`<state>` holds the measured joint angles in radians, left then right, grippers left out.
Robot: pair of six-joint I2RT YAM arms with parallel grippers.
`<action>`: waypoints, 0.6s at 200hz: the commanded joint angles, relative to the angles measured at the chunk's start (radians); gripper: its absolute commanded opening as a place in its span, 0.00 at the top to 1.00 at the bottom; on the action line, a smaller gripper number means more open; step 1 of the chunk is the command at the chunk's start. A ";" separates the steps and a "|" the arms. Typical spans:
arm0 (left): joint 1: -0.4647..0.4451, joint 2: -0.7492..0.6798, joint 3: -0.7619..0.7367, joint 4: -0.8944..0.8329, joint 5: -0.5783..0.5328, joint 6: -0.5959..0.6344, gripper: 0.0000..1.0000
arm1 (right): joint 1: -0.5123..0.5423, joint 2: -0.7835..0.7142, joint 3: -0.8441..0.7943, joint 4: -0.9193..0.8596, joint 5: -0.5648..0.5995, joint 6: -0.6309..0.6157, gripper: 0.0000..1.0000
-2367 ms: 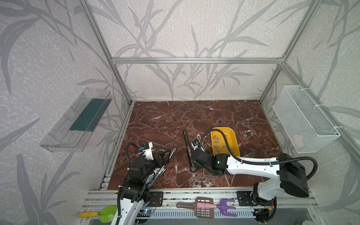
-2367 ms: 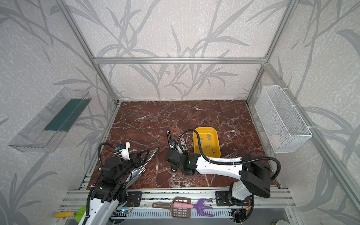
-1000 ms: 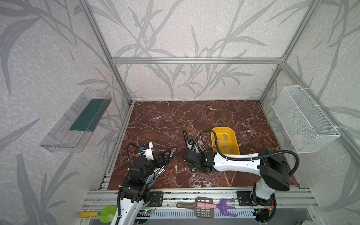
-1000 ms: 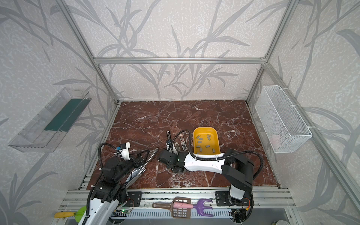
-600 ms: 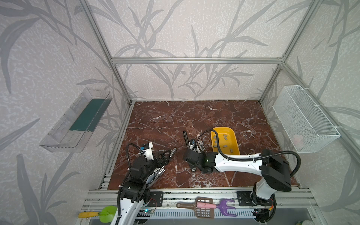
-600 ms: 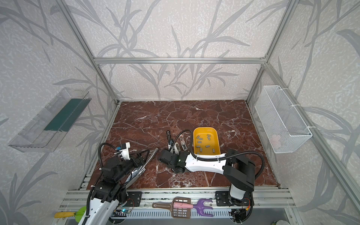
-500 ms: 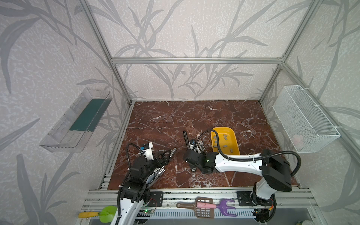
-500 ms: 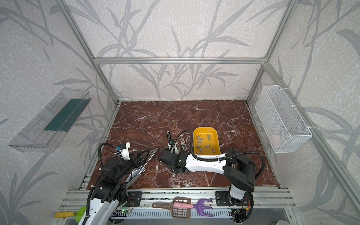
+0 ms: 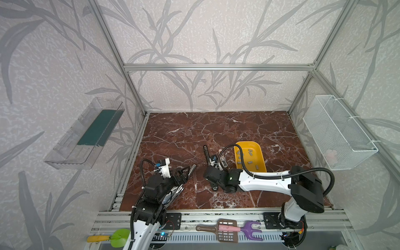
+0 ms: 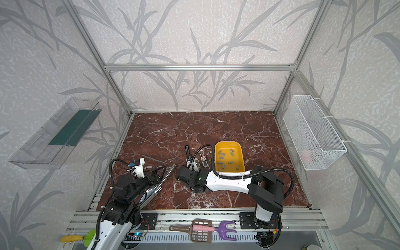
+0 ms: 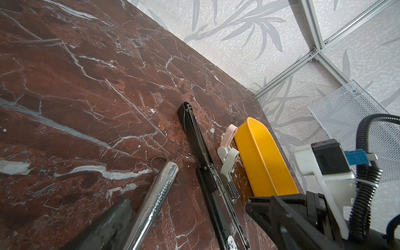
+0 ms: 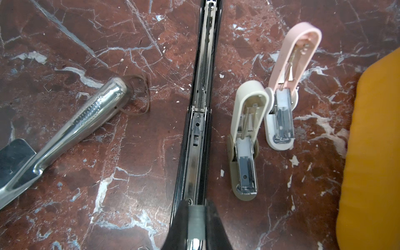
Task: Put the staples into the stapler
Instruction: 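Lower the held staple strip into the open black stapler's channel with the right gripper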
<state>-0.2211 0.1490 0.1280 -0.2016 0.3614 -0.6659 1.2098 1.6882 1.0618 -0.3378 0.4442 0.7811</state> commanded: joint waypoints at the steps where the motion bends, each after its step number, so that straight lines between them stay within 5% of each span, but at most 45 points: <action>1: -0.004 -0.008 -0.007 0.018 -0.002 -0.006 0.01 | 0.004 0.013 0.014 0.012 0.005 -0.007 1.00; 120: -0.006 -0.008 -0.007 0.018 -0.003 -0.006 0.01 | 0.003 0.074 0.037 0.014 -0.030 -0.008 1.00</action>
<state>-0.2218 0.1490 0.1280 -0.2016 0.3614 -0.6659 1.2098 1.7428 1.0649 -0.3183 0.4168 0.7738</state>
